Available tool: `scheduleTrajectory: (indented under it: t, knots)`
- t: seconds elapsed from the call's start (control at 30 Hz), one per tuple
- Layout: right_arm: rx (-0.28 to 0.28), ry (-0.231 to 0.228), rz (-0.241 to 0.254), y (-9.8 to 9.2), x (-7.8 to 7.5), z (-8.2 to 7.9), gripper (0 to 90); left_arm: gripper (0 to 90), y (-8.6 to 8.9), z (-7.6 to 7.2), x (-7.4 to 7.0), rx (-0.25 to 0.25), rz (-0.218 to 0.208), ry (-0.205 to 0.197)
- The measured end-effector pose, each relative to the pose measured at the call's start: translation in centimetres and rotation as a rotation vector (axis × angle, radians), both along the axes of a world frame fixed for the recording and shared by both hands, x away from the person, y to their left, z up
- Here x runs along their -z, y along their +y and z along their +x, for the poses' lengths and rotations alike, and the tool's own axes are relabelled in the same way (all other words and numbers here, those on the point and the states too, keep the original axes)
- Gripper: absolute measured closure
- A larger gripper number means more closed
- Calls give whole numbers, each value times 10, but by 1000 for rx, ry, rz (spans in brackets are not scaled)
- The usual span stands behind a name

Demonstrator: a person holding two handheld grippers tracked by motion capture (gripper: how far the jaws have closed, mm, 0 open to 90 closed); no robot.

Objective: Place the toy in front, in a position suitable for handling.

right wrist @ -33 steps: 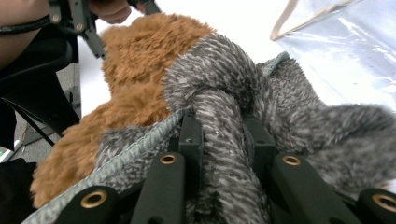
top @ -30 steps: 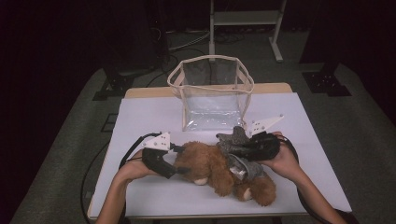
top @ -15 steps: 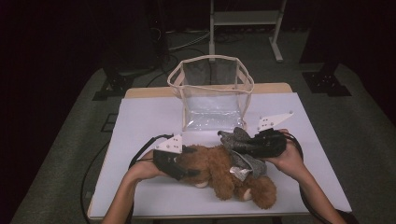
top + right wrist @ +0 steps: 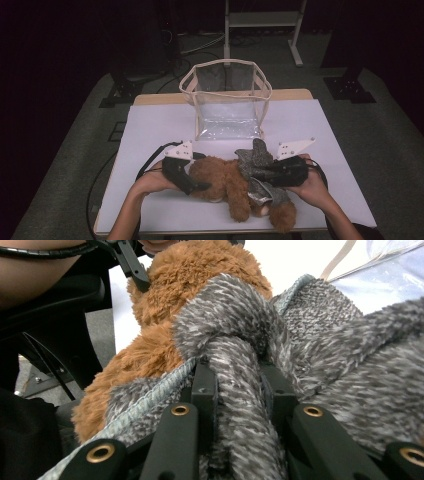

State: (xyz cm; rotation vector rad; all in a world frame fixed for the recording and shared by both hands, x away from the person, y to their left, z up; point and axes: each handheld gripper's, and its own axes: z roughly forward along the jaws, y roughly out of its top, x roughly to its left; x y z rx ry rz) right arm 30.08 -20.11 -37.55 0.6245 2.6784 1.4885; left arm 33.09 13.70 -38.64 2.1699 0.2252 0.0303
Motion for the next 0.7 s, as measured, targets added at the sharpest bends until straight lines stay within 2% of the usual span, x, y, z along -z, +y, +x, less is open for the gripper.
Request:
scheduleTrajectory:
  t: [0.1, 0.23, 0.27, 0.33, 0.37, 0.4, 0.43, 0.53, 0.57, 0.6, 0.63, 0.7]
  knots:
    - [-2, -3, -4, 0, 0, -2, 726, 0, -5, 1, 4, 9, 16, 6]
    - [2, 1, 0, -3, 0, -3, 726, 0, -14, 5, 14, 26, 3, 54]
    - [2, 4, 4, -4, 1, -3, 726, 16, -17, 6, 16, 32, 0, 55]
    - [17, 4, -10, -7, 0, -2, 725, 129, -23, 5, 18, 27, -3, 27]
    - [37, 5, -17, -13, -2, -1, 724, 239, -25, 5, 18, 27, -2, 14]
    - [37, 5, -17, -13, -2, -1, 724, 239, -28, 5, 17, 29, -5, -1]
    - [54, 18, -10, -20, -4, 2, 723, 315, -32, 4, 17, 31, -5, -33]
    - [74, 23, 2, -26, -5, 7, 722, 359, -40, 8, 15, 19, -8, -72]
    - [85, 36, 16, -30, -7, 15, 722, 383, -41, 12, 13, 21, -7, -71]
    - [85, 36, 16, -30, -7, 15, 722, 388, -41, 12, 13, 21, -7, -71]
    - [83, 48, 38, -33, -10, 23, 723, 393, -40, 12, 12, 25, -11, -77]
    - [90, 48, 50, -35, -13, 27, 724, 393, -37, 10, 9, 43, -9, -89]
